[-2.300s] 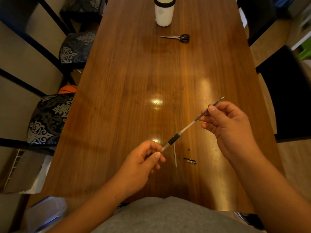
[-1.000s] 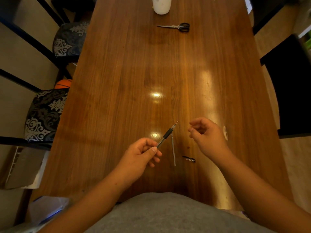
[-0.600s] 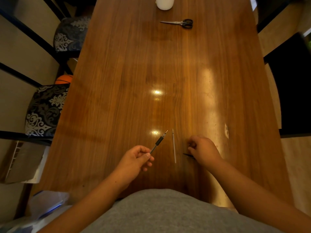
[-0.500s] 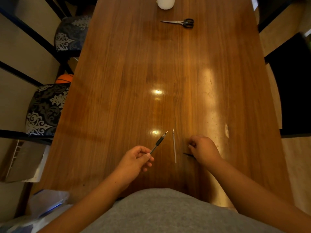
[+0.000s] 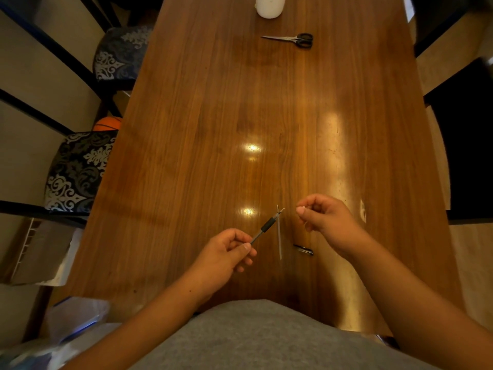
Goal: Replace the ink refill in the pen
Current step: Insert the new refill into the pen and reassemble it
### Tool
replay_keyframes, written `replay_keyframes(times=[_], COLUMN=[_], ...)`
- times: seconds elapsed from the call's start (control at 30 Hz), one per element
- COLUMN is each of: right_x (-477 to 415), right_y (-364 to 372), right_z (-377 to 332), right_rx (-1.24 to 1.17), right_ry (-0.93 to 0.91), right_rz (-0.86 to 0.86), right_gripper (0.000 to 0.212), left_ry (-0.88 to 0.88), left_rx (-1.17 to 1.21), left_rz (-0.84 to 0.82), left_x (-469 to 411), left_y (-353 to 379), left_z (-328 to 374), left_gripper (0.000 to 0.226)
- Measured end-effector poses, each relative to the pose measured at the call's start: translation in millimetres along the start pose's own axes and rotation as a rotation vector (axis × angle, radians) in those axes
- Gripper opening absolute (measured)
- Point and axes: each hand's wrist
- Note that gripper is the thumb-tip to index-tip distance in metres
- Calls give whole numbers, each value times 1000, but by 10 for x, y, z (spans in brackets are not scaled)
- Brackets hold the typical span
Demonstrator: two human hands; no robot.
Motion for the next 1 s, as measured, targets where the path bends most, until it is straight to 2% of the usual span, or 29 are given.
replay_keyframes(times=[0.1,0.2,0.53,1.0], right_x=[-8,-18,3,47], right_y=[-20,-1,24,139], right_z=[-184,-261,-306,-408], right_rx=[-104,-153,-162,-24], right_ry=[-50,-73,-96,-121], right_rz=[-77,-127,-116,-220], right_gripper=[13,7,5,6], left_ry=[39,67,80,112], left_rx=[-9,-22,-29,-8], left_rz=[-15,-28,-20,-28], left_x=[17,32,80,127], left_y=[44,76,45,50], left_z=[50,81,85,130], left_gripper=[15,16,16,16])
Point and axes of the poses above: each hand's wrist, its own x-axis away from the middle knuckle, its own y-axis out of the palm, z = x × y, and after that the axes turned 10 degrees about -y, right-handed
